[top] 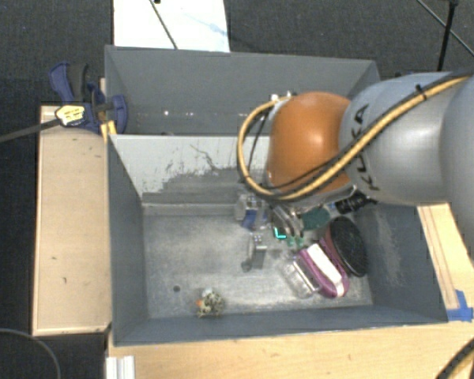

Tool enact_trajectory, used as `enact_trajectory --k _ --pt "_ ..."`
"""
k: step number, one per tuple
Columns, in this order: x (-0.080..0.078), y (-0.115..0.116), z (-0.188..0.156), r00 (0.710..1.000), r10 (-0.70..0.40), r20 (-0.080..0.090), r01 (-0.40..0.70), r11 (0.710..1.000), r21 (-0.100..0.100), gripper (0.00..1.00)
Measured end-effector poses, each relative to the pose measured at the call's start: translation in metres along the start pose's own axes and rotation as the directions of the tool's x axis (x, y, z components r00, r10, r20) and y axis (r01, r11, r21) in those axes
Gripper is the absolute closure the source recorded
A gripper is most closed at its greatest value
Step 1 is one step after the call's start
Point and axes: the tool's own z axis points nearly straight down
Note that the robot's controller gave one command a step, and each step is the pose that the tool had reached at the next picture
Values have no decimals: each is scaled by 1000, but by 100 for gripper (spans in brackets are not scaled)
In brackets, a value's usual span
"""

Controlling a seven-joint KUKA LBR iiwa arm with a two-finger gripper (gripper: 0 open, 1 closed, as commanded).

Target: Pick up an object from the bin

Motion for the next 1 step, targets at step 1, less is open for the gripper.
enact_trajectory --k 1 --pt "-36 -47 29 994 113 11 -113 994 0 0"
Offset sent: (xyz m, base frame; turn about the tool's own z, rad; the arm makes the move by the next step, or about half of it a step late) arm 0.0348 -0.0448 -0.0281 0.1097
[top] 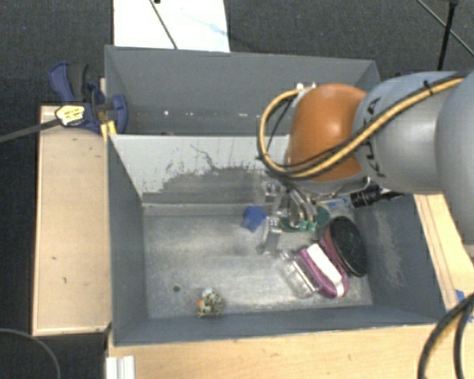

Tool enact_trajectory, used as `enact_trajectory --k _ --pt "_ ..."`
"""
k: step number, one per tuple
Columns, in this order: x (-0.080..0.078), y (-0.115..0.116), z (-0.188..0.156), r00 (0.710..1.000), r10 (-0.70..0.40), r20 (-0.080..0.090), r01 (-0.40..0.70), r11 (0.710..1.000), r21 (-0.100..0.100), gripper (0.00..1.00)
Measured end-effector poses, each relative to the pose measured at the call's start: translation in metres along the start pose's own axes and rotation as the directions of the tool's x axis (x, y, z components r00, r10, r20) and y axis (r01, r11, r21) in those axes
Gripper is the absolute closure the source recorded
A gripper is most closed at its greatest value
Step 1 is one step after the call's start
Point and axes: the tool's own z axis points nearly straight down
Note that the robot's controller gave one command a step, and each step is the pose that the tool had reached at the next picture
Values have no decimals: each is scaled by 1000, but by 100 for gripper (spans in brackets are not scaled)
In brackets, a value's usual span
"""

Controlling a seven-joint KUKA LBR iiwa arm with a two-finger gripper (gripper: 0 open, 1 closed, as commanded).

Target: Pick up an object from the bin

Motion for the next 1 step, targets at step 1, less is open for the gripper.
enact_trajectory --k 1 --pt "-8 -5 -13 997 71 3 -71 997 -3 0"
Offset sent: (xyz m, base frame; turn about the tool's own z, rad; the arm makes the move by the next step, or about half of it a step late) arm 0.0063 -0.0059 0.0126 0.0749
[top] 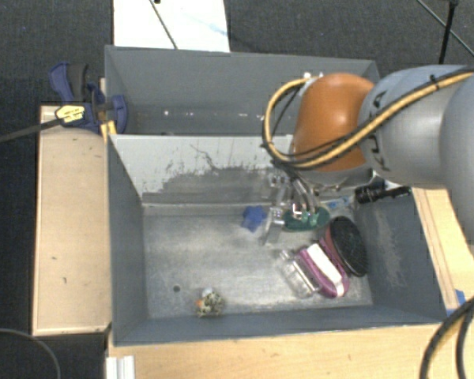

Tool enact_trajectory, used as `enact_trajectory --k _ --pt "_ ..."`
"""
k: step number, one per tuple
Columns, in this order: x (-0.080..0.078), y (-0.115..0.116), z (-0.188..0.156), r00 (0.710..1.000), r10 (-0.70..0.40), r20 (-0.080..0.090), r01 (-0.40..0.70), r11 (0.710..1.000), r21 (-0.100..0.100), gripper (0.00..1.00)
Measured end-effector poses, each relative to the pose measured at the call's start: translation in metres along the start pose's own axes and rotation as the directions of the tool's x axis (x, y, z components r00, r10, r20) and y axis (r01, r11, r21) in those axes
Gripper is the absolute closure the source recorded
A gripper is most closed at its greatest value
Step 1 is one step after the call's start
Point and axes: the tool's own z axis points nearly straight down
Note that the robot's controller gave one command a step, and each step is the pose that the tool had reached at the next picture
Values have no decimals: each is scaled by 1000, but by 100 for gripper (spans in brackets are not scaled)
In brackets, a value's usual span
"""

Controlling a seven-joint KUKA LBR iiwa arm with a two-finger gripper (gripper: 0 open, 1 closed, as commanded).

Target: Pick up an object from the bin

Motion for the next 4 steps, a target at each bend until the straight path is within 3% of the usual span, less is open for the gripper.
enact_trajectory --k 1,2,3,4 --pt "-1 4 4 963 268 1 -268 963 1 0" --pt "5 17 61 890 455 -9 -455 890 7 0" --pt "5 17 60 891 454 -7 -454 891 7 0" --pt "5 17 60 891 454 -7 -454 891 6 100"
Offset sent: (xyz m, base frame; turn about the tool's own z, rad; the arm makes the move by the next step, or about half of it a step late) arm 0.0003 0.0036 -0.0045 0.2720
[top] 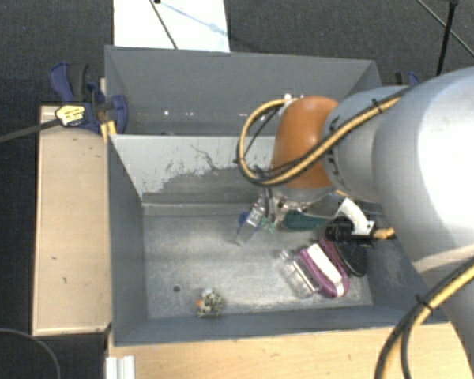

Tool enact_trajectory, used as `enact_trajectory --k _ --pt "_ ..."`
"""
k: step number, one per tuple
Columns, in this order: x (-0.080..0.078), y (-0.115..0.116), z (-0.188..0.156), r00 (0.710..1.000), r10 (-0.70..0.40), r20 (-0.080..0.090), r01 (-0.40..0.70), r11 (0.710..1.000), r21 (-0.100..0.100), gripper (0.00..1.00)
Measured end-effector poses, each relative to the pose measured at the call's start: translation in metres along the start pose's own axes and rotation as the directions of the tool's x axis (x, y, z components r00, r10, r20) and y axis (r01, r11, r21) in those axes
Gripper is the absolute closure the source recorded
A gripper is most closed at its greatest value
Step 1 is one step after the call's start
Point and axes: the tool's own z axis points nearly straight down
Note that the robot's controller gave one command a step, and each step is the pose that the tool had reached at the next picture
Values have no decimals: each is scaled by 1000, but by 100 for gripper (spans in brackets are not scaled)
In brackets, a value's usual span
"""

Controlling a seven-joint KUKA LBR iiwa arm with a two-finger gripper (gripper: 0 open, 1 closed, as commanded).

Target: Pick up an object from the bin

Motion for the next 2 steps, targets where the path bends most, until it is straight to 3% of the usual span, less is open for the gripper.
enact_trajectory --k 1,2 --pt "-2 1 -66 1000 -5 6 5 1000 -5 100" --pt "-3 2 -79 1000 -9 4 9 1000 -3 100"
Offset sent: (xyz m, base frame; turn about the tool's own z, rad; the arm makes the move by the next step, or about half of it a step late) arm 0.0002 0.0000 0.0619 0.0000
